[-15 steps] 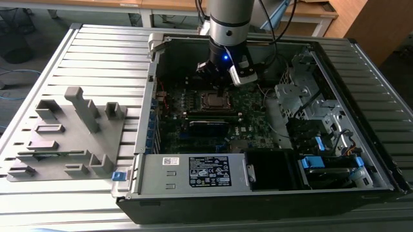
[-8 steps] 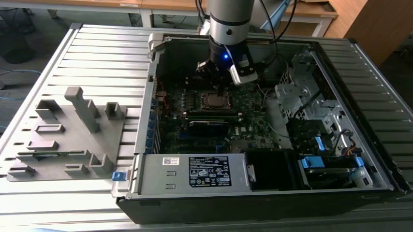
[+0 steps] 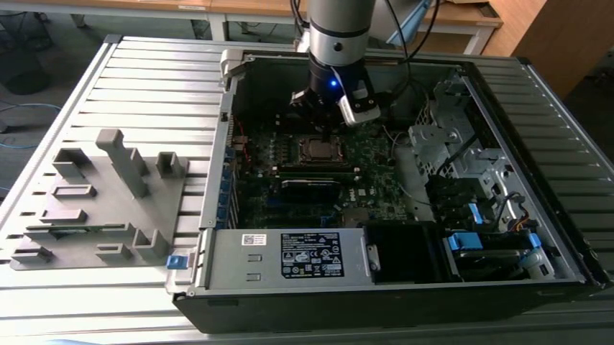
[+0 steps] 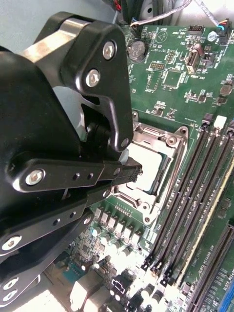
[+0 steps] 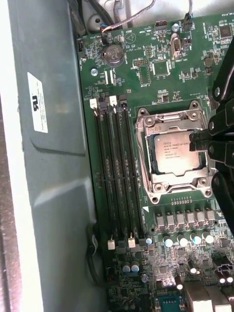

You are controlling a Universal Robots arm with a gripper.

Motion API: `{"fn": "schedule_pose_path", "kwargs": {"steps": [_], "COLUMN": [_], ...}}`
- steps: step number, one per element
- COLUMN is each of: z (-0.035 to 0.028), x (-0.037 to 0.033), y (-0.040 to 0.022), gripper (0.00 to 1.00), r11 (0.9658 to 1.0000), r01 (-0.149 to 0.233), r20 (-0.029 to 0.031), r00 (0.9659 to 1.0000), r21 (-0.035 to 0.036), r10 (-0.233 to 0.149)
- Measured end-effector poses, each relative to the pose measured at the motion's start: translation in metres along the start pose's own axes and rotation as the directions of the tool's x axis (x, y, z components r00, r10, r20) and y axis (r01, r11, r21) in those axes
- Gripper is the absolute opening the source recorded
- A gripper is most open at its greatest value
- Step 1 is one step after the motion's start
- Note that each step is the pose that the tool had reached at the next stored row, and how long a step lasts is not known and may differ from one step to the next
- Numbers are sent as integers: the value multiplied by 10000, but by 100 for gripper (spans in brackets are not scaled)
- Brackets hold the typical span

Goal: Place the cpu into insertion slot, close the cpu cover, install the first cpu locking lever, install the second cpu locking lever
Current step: 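Install the second cpu locking lever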

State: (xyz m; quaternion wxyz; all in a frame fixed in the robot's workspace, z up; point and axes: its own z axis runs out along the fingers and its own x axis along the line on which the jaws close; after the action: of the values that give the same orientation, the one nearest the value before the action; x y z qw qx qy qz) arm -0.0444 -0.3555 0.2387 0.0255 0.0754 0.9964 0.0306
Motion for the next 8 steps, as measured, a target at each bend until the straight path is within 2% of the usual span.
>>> {"fn": "schedule_pose_path", "kwargs": {"steps": [3,8], "z": [2,2], "x": [5,6], "y": [31,36], "gripper": [11,11], "r11": [10000,10000], "r01": [0,0], "r20": [0,0], "r00": [10000,10000], "r21": [0,0], "r10": [0,0]}}
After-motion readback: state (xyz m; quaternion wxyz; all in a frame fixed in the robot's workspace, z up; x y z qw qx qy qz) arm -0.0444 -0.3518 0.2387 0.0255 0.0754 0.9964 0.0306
